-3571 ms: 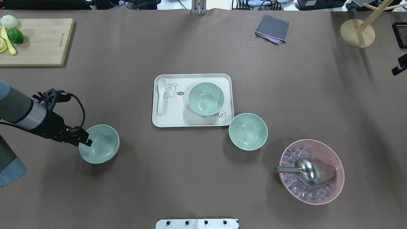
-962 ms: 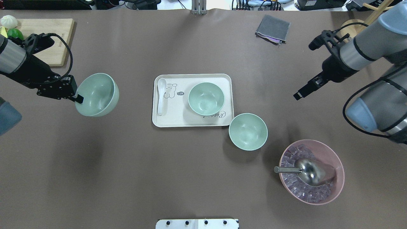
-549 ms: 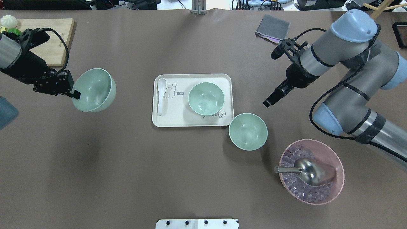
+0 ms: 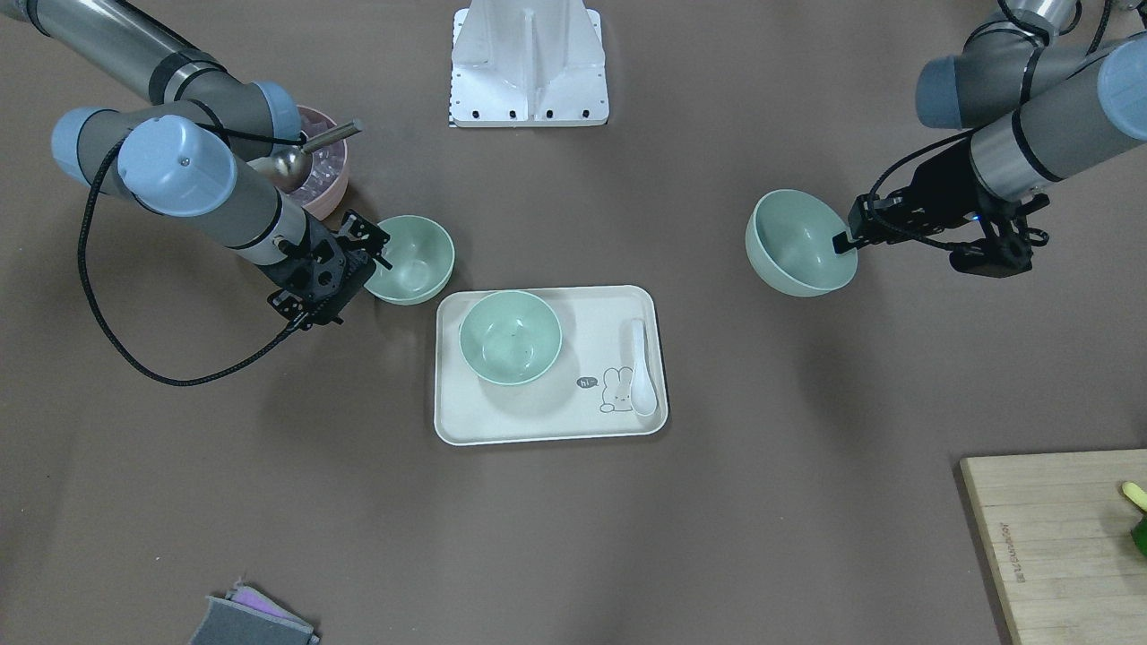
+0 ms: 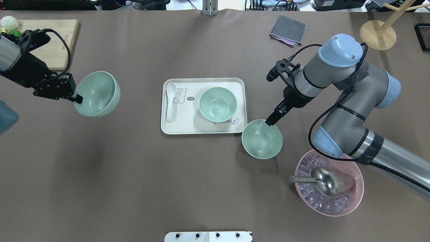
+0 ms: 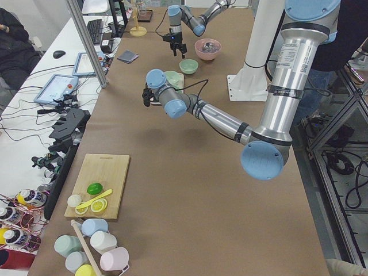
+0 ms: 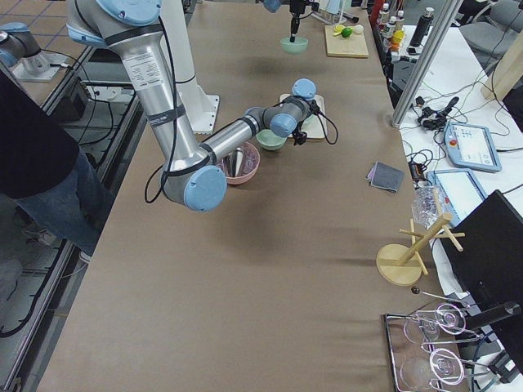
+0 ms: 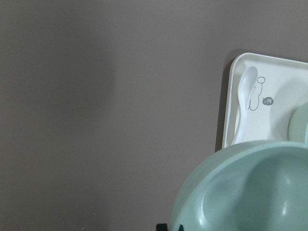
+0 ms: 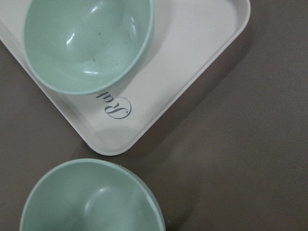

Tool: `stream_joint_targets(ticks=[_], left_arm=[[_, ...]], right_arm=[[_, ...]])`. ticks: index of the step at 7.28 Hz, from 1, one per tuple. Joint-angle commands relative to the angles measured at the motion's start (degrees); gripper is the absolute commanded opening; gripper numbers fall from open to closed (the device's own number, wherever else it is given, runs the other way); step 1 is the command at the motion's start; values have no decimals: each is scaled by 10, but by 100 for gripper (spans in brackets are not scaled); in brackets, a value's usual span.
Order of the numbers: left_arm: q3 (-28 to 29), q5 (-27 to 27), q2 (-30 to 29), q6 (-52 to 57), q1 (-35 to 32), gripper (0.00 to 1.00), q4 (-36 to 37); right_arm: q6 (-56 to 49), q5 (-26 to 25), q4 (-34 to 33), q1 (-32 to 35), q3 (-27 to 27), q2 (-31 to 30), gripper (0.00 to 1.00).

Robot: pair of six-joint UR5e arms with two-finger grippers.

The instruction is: Stack green bowls together

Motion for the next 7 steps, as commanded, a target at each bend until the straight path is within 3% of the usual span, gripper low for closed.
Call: stream_joint_targets(ticks=[1,3,5,6,7], left_arm=[[5,-34,1,2,-22,0,0],[12,-36,1,8,-27,0,-1],[14,-37,2,10,-29,0,-1],[13,-38,2,10,-29,0,0],[14,-39,2,10,-30,0,0]], right_arm=[[1,-5,0,-5,-13,2,76],[7,-4,0,-5,-13,2,41],[17,-3,1,-7,-11,4,15],[33,-3,1,-9,-8,4,3],[35,-4,2,-14,-7,4,0]])
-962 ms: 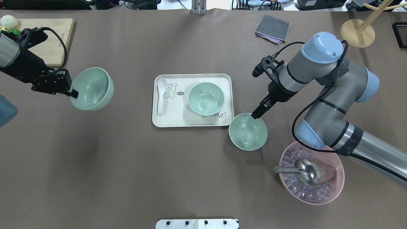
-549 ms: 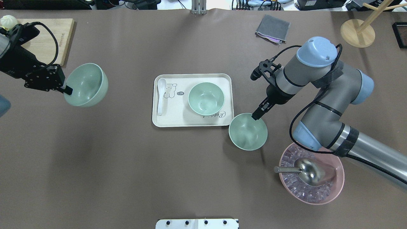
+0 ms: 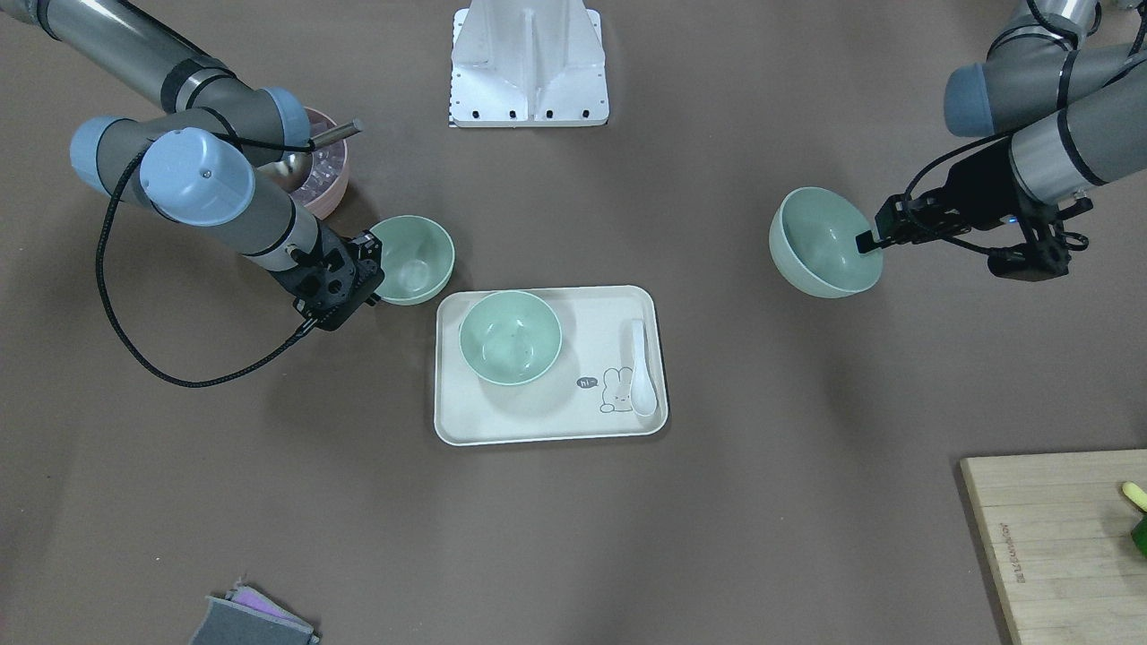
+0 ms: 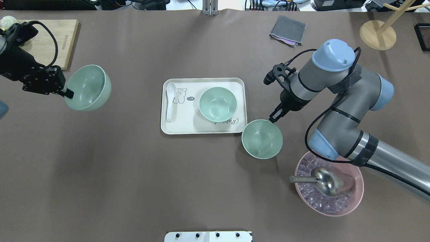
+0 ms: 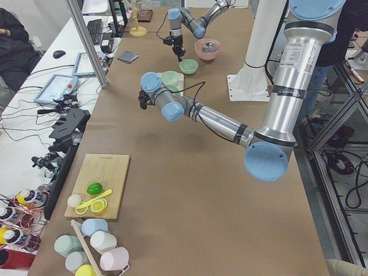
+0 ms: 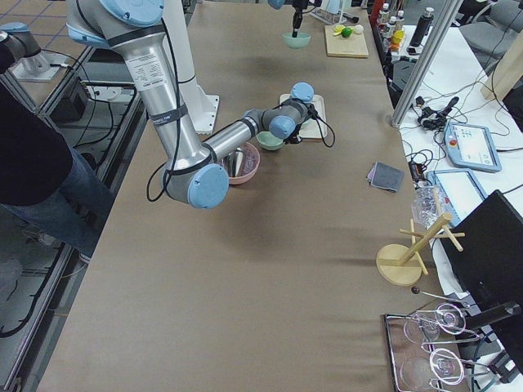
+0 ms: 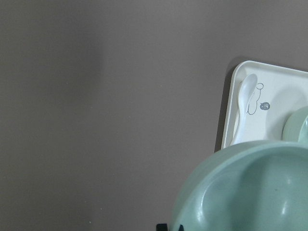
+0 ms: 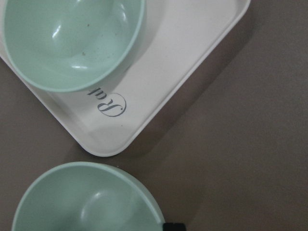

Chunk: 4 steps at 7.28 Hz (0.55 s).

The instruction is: Stack green bowls together

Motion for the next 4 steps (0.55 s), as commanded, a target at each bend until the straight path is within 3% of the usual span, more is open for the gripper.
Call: stream_joint_targets(ticks=[1,3,4], left_arm=[[1,-2,0,0,-3,0,-1],[-1,-3,0,0,-5,0,0],[0,-3,0,0,-4,0,0]], right_arm=[[9,-1,1,-7,3,1,0],[12,6,-4,8,4,6,0],[12,6,-8,16,2,8,47]])
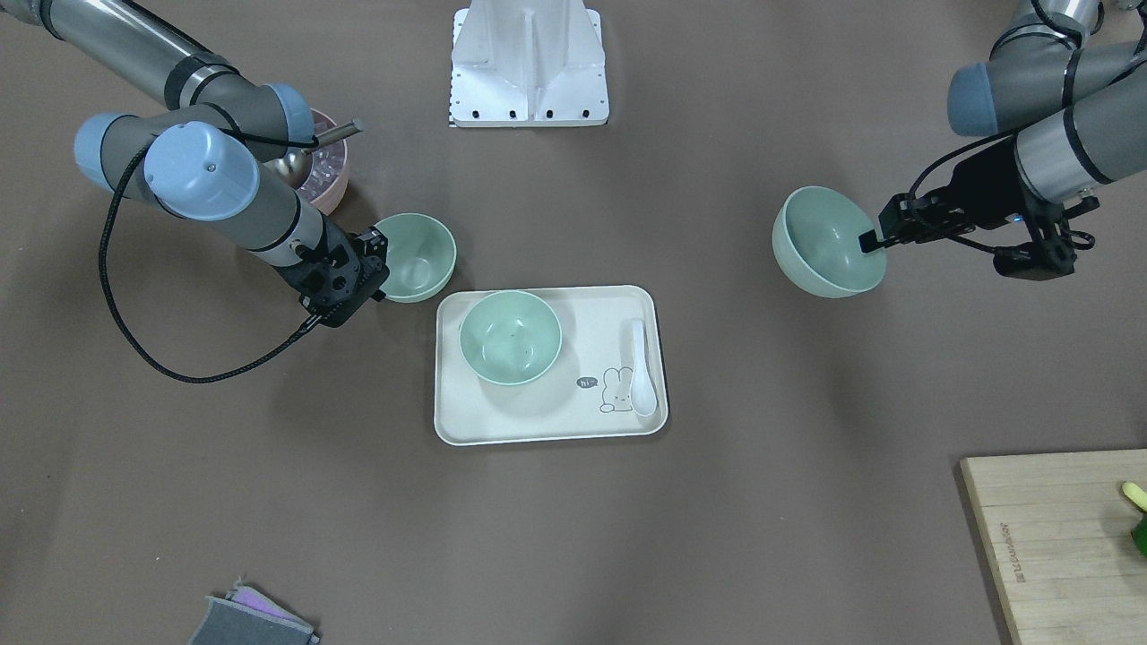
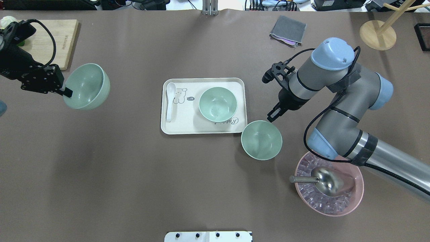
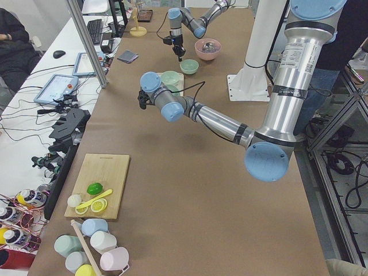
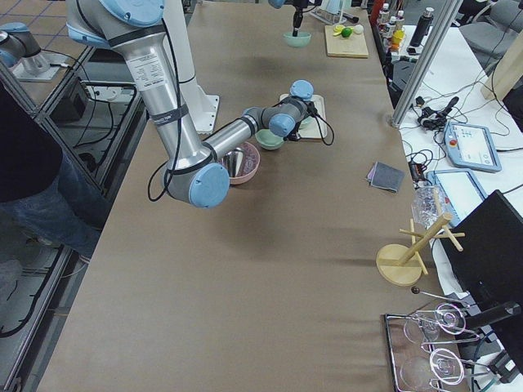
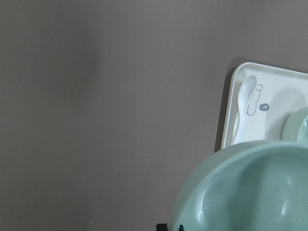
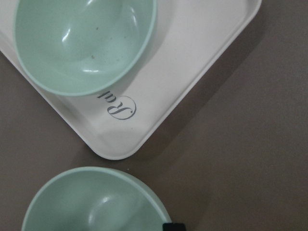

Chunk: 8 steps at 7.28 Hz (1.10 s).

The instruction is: Stack green bowls together

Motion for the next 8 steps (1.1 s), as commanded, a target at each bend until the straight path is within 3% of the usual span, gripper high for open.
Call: stream_joint_targets(ticks=[1,2,5,6,8], left_arm=[[0,0,-1,0,0,0,0],[0,0,-1,0,1,0,0],[2,0,-1,0,1,0,0],[5,0,0,0,1,0,0],[5,0,2,0,0,0,-1]], right_arm=[[0,0,-2,12,-1,3,83],[1,0,-2,12,-2,5,91],[27,-2,0,-31,-13,5,91],[42,-5,1,-43,-15,5,85],[50,-6,3,-42,-15,8,21]])
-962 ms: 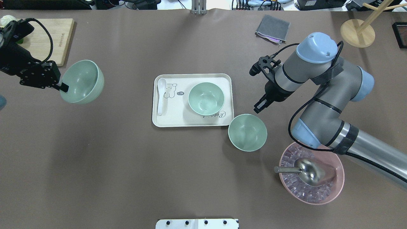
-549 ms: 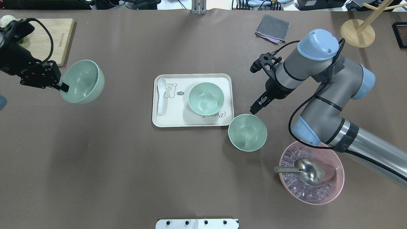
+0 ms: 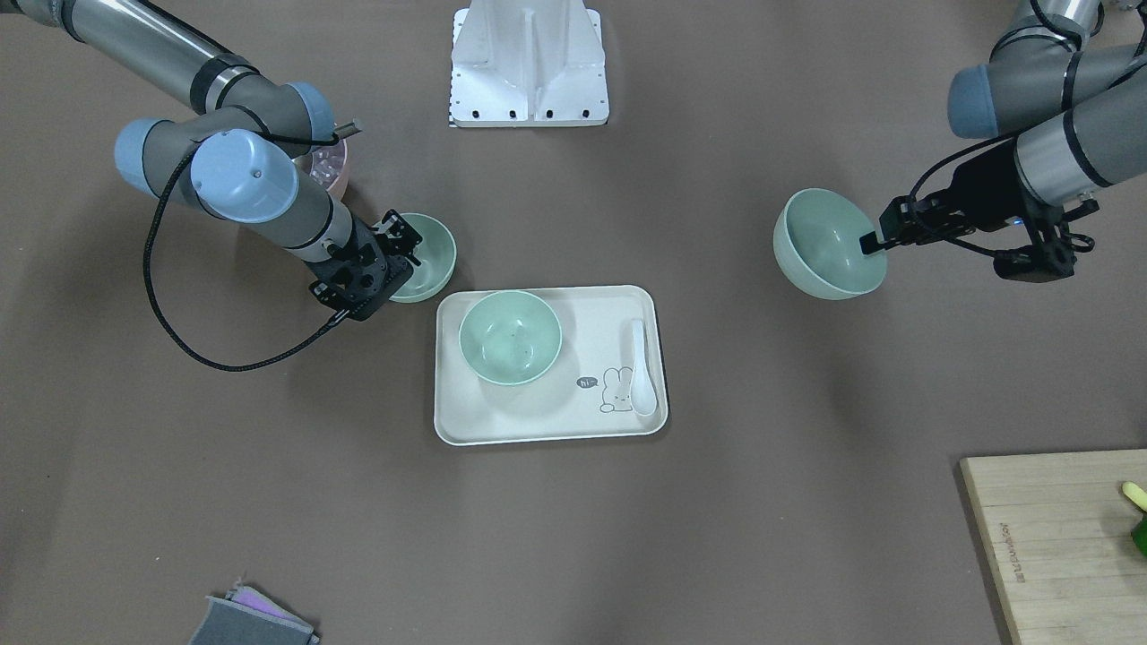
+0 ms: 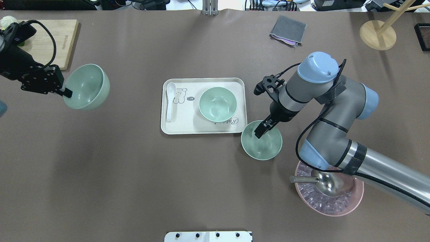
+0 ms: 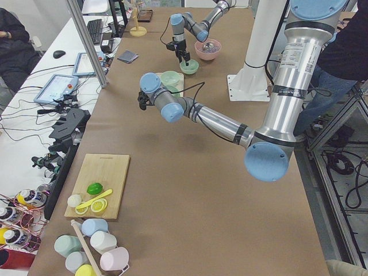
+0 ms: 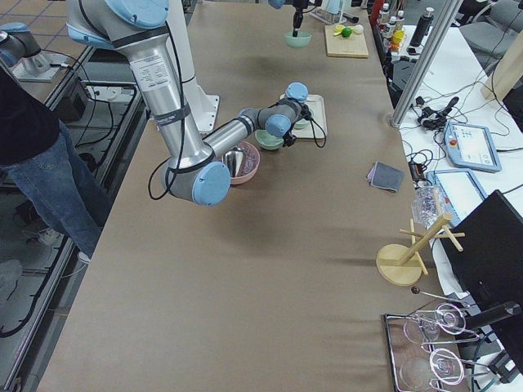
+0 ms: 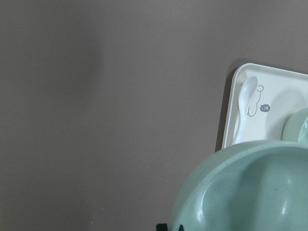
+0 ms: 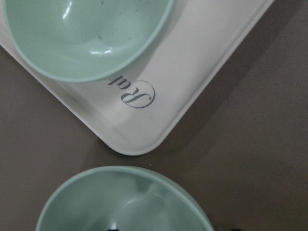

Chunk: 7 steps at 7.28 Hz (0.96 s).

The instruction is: Stack green bowls together

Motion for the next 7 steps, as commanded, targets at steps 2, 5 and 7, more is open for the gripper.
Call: stream_joint_targets(ticks=[2,5,7], left_arm=[[1,0,0,0,0,0,0],[1,1,-2,-3,1,0,1],[22,9,-59,-35,10,0,17]], right_arm=[[-2,-2,2,16,2,5,0],[12,96,-8,79,35,-1,0],[25,141,-29,124,57,-6,0]])
